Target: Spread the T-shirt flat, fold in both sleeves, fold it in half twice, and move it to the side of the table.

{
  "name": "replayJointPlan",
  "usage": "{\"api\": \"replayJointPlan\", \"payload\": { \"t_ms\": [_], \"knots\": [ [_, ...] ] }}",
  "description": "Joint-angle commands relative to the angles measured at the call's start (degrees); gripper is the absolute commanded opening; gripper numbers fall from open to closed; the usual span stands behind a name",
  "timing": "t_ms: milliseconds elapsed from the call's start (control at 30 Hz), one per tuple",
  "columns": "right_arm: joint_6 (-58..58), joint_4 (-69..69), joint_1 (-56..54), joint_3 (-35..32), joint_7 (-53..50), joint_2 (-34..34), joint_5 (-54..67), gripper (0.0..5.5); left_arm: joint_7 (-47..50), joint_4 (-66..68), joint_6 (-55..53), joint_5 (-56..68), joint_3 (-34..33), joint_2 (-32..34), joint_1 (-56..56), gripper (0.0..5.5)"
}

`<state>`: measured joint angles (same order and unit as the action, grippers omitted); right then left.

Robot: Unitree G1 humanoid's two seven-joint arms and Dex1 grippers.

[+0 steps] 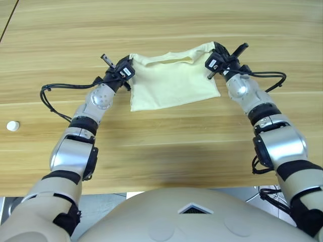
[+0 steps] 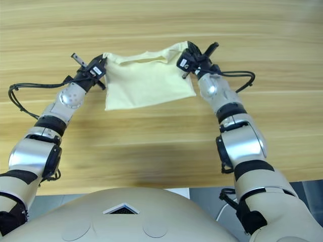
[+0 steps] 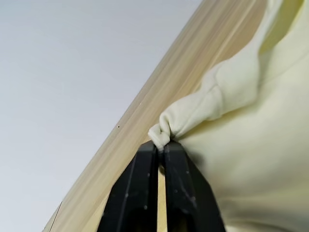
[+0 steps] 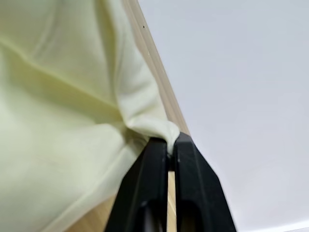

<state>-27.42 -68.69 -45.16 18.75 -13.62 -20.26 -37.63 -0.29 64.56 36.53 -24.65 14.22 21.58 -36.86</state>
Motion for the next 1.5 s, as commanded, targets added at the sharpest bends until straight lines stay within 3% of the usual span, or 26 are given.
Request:
{"api": "replayJointPlan", "payload": {
  "t_ms": [33,267,433,500,667,800,900,1033,1167,1233,1367,1500],
  "knots": [
    [3.23,-3.47,-3.86,0.99,-0.37,2.28,0.38,0.87,-2.17,5.3,-1.52,1.13,-0.39,-2.18,-2.87,0.87],
    [6.83,-6.0,-7.14,1.21,-1.85,6.07,1.32,2.13,2.75,9.74,-8.47,1.76,-2.0,-3.62,-4.99,1.99],
    [1.92,-2.18,-5.88,6.09,-3.71,9.43,-1.95,2.15,5.53,10.02,-11.71,2.53,-3.53,-2.12,-4.52,2.19],
    [-2.04,2.71,-2.38,11.51,-2.26,11.97,-5.17,2.15,5.81,9.48,-11.6,3.75,-4.85,-1.43,-2.01,2.19],
    [-5.67,11.3,4.42,21.01,7.16,15.96,-8.92,2.15,3.76,6.3,-8.68,7.7,-7.83,-0.41,6.35,2.19],
    [-7.97,8.62,3.97,25.55,16.47,15.11,-10.51,2.15,4.9,2.53,-7.14,12.18,-11.9,1.11,10.38,2.19],
    [-18.76,12.3,6.72,28.13,27.64,7.84,-7.83,2.15,6.23,-0.49,-6.25,13.71,-13.75,1.67,10.62,2.19],
    [-28.83,31.55,18.33,27.38,40.74,-9.2,5.98,2.15,5.9,-5.88,-3.89,12.46,-12.95,2.18,10.5,2.19],
    [-26.2,57.45,35.45,22.59,45.72,-29.46,20.95,2.15,4.15,-13.35,-2.05,9.86,-10.74,3.1,10.2,2.19],
    [-24.25,62.66,43.58,15.75,43.08,-37.1,26.79,2.15,2.87,-17.13,-1.4,7.8,-8.92,3.61,9.64,2.19],
    [-20.41,62.92,51.34,2.41,38.56,-41.28,33.55,2.15,-0.43,-20.33,-0.4,3.8,-4.5,3.41,8.25,2.19],
    [-20.37,65.6,50.65,-3.8,37.95,-36.8,42.67,2.15,-5.62,-20.5,2.99,0.74,1.34,1.62,6.59,2.19]
  ]
}}
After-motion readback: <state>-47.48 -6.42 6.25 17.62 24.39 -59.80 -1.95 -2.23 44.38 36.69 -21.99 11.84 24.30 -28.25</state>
